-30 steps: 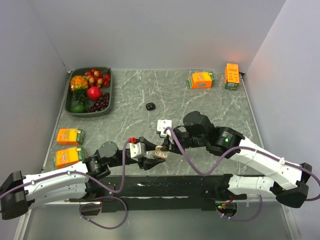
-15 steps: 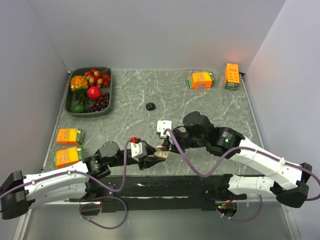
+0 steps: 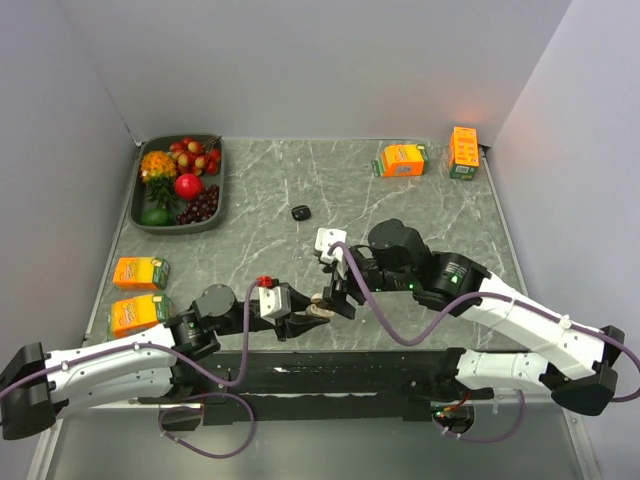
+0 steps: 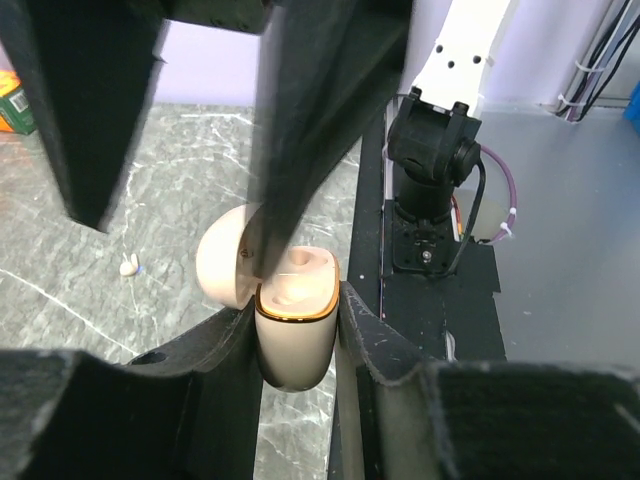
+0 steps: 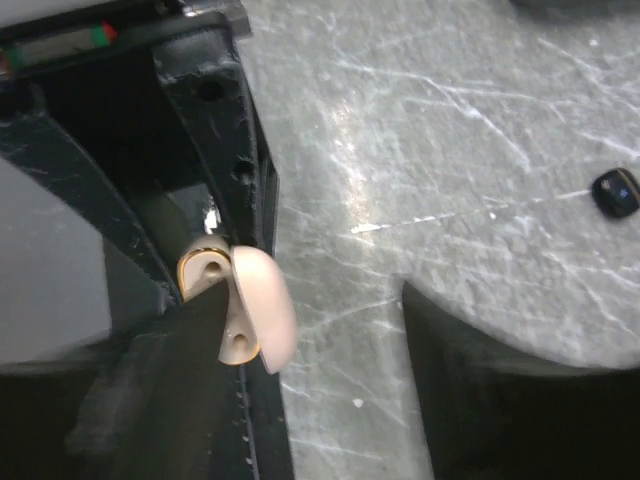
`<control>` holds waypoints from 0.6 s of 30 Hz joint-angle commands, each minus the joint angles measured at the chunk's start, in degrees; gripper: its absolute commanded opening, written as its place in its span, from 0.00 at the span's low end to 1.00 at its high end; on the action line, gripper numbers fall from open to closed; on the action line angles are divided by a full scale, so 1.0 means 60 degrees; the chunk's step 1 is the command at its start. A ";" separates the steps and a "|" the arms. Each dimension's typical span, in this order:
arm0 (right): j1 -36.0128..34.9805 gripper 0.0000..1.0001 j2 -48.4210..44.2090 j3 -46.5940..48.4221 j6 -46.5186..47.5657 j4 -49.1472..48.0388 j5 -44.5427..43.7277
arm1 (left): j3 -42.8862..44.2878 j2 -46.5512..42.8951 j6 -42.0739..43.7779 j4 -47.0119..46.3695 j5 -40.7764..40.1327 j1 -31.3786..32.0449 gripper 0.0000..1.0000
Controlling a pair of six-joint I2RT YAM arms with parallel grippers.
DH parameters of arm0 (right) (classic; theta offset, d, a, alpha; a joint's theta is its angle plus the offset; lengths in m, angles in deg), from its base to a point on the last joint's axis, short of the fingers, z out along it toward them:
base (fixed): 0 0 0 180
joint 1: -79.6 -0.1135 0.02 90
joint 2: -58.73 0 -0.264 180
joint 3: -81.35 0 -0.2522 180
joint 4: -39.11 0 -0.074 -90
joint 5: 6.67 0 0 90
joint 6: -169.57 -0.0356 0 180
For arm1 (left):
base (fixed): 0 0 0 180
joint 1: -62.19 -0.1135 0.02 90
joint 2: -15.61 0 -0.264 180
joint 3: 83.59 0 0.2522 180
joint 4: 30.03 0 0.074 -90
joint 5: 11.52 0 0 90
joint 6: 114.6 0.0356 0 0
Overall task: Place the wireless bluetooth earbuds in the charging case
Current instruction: Adjust the charging case, then pick up the earbud from the center of the board.
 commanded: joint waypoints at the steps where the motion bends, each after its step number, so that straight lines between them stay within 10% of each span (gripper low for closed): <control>1: -0.0069 0.92 -0.0485 0.0690 -0.0493 -0.0802 0.0274 | -0.0171 -0.0214 -0.0113 -0.0882 -0.0189 0.0021 0.01; 10: 0.1364 0.99 -0.1512 0.0691 -0.2289 -0.1446 -0.0807 | -0.0494 -0.0317 -0.0229 -0.1131 -0.0746 0.0021 0.01; 18: 0.5146 0.89 0.0977 -0.0112 -0.5839 0.0183 -0.0531 | -0.0698 -0.0755 -0.0859 -0.1599 -0.1374 0.0021 0.01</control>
